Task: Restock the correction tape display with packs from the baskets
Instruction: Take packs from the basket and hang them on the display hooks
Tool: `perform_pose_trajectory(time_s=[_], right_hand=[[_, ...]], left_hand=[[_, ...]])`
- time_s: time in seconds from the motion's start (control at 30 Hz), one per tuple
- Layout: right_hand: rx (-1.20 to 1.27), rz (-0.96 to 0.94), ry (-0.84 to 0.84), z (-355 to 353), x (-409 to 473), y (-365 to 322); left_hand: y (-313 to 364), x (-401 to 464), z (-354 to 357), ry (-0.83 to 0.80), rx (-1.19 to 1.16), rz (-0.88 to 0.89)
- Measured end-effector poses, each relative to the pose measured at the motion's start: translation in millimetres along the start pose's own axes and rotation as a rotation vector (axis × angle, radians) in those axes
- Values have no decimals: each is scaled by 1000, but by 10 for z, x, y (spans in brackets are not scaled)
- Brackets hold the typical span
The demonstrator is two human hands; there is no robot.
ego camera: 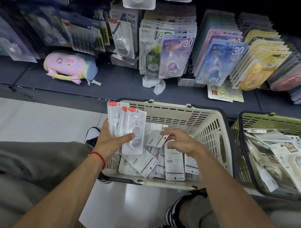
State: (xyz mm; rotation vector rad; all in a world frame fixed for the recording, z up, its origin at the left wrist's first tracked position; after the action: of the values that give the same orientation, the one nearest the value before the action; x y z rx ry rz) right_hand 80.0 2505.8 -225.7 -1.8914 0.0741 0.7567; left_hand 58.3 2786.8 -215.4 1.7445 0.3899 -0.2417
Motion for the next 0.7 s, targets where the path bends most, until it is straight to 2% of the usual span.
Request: perform_pose_trajectory(time_s=[0.07, 0.17, 0.23, 0.33, 0.43, 0.5, 0.57, 0.7], right_hand=[[-106, -51, 52, -85, -60, -123], [-219, -177, 265, -310, -124, -332], [-259, -241, 284, -439, -130, -430], [-407, -161, 137, -418, -93, -367], [-701, 21, -96, -92, -23, 34], [-910, 58, -243, 212, -6, 357], [-1039, 39, -292, 413, 5, 588], [-1139, 40, -303, 435, 52, 752]], left_hand=[[11, 5, 12, -6, 8, 5], [34, -15, 36, -22, -15, 12], [48, -38, 55, -29, -11, 18], [56, -71, 64, -30, 26, 21], [22, -109, 80, -60, 75, 27], [-26, -145, 88, -88, 97, 27], [-74, -184, 74, -98, 100, 12], [-64, -226, 43, -113, 131, 18]])
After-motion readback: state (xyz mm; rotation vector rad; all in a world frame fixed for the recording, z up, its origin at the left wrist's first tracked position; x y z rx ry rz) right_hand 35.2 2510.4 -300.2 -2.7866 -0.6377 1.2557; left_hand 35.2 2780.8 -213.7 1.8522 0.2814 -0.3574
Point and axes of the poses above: each hand's wrist, its own x-axis towards the middle knuckle, its own z-axis out of the palm, y = z × x, the point moved 4 cm from there along x, towards the middle knuckle, and after that the axes turned 8 degrees about x, right-handed, at the moved point
